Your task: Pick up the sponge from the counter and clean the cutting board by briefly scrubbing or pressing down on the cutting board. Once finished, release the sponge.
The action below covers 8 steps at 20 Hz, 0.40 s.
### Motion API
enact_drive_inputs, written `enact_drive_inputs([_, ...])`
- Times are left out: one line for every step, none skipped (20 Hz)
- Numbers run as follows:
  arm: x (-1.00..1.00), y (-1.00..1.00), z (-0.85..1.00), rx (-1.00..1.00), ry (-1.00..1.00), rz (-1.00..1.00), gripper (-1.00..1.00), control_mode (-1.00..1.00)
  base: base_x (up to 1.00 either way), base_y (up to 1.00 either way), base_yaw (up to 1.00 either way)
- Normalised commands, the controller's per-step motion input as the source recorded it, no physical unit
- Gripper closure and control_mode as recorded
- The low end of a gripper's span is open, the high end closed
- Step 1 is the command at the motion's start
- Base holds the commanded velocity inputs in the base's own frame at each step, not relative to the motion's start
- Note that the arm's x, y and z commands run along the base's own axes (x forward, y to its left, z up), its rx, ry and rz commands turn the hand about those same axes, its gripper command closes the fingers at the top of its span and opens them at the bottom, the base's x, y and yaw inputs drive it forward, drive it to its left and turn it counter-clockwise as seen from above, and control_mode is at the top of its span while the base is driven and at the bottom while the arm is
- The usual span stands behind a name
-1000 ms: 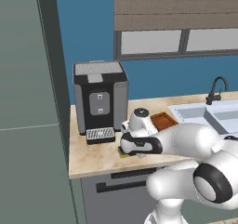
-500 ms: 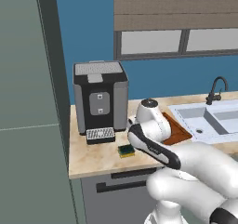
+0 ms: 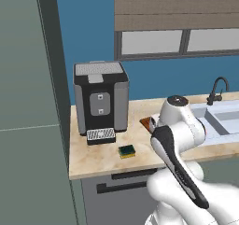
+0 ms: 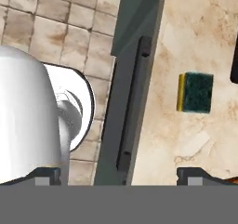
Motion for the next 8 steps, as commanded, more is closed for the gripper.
enact_drive_inputs([-0.70, -0.31, 0.84, 0.00, 0.00, -0.29, -1.00, -1.00, 0.00, 0.00, 0.00])
enact_drive_inputs([-0.54, -0.31, 0.84, 0.00, 0.02, -0.27, -1.00, -1.00, 0.00, 0.00, 0.00])
enact_drive_inputs([-0.55, -0.27, 0.83, 0.00, 0.00, -0.27, -1.00, -1.00, 0.00, 0.00, 0.00])
enact_drive_inputs([-0.59, -0.37, 0.92, 0.00, 0.00, -0.25, -1.00, -1.00, 0.00, 0.00, 0.00])
enact_drive_inputs([-0.54, -0.41, 0.89, 0.00, 0.00, -0.24, -1.00, -1.00, 0.00, 0.00, 0.00])
enact_drive_inputs([-0.64, -0.46, 0.88, 0.00, 0.00, -0.25, -1.00, -1.00, 0.00, 0.00, 0.00])
enact_drive_inputs([-0.68, -0.51, 0.86, 0.00, 0.00, -0.24, -1.00, -1.00, 0.00, 0.00, 0.00])
enact_drive_inputs([-0.68, -0.53, 0.79, 0.00, 0.00, -0.24, -1.00, -1.00, 0.00, 0.00, 0.00])
